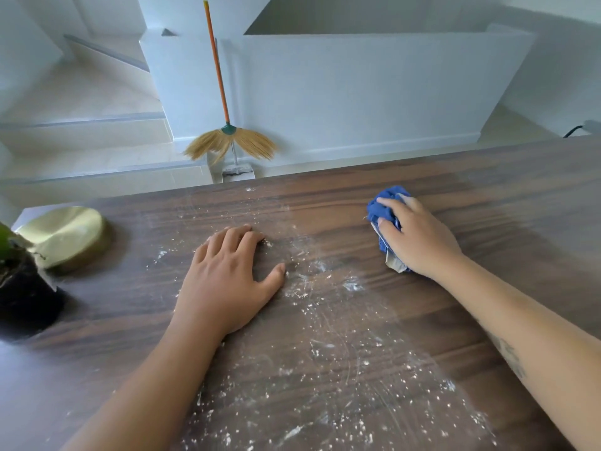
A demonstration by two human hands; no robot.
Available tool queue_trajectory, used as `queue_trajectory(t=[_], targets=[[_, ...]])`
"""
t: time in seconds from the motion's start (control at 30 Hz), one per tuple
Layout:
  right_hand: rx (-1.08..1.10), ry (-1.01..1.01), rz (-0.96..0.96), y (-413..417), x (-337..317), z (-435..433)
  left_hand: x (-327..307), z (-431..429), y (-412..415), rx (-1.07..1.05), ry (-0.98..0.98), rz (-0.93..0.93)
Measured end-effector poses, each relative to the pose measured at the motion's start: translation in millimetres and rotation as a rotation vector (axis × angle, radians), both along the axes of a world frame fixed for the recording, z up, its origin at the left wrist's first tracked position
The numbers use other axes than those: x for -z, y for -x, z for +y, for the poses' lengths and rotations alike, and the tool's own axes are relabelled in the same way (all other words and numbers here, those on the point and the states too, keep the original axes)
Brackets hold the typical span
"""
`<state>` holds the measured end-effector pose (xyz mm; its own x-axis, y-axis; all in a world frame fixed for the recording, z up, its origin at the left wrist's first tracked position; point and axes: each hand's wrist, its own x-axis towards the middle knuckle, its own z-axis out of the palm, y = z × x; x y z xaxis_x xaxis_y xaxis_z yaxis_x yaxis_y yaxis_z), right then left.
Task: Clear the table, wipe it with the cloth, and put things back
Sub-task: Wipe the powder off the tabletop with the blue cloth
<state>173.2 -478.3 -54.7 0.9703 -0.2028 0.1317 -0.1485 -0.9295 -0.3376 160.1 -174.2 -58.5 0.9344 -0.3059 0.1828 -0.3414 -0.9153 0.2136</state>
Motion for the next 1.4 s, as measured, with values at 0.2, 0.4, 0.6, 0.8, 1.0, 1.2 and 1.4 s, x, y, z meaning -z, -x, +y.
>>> queue_trajectory(t=[0.2, 0.4, 0.6, 0.8, 1.0, 1.2, 1.4], targets=[[-0.015, 0.052, 0.016, 5.1, -2.7, 32.7, 0.3, -0.4, 2.3, 0.002, 0.004, -0.025], [-0.191, -0.102, 0.059, -72.1, -11.7, 75.9, 0.1, -1.1, 1.4, 0.0, 0.033, -0.033], [-0.514, -0.169, 0.118, -58.3, -15.5, 74.2, 1.8, 1.9, 1.1, -0.004, 0.061, -0.036], [-0.364, -0.257, 0.088, -59.3, -13.7, 56.7, 3.1, 0.7, 0.2, -0.01, 0.064, -0.066], [-0.371, -0.077, 0.197, -83.1, -30.6, 95.2, 0.2, 0.9, 1.7, -0.001, 0.068, -0.052], [-0.524, 0.019, 0.258, -72.9, -41.8, 73.2, 0.1, 2.2, 3.0, -0.008, 0.084, -0.056], [-0.382, 0.061, 0.2, -81.4, -40.0, 94.9, 1.5, 2.1, 2.1, -0.013, 0.092, -0.057]])
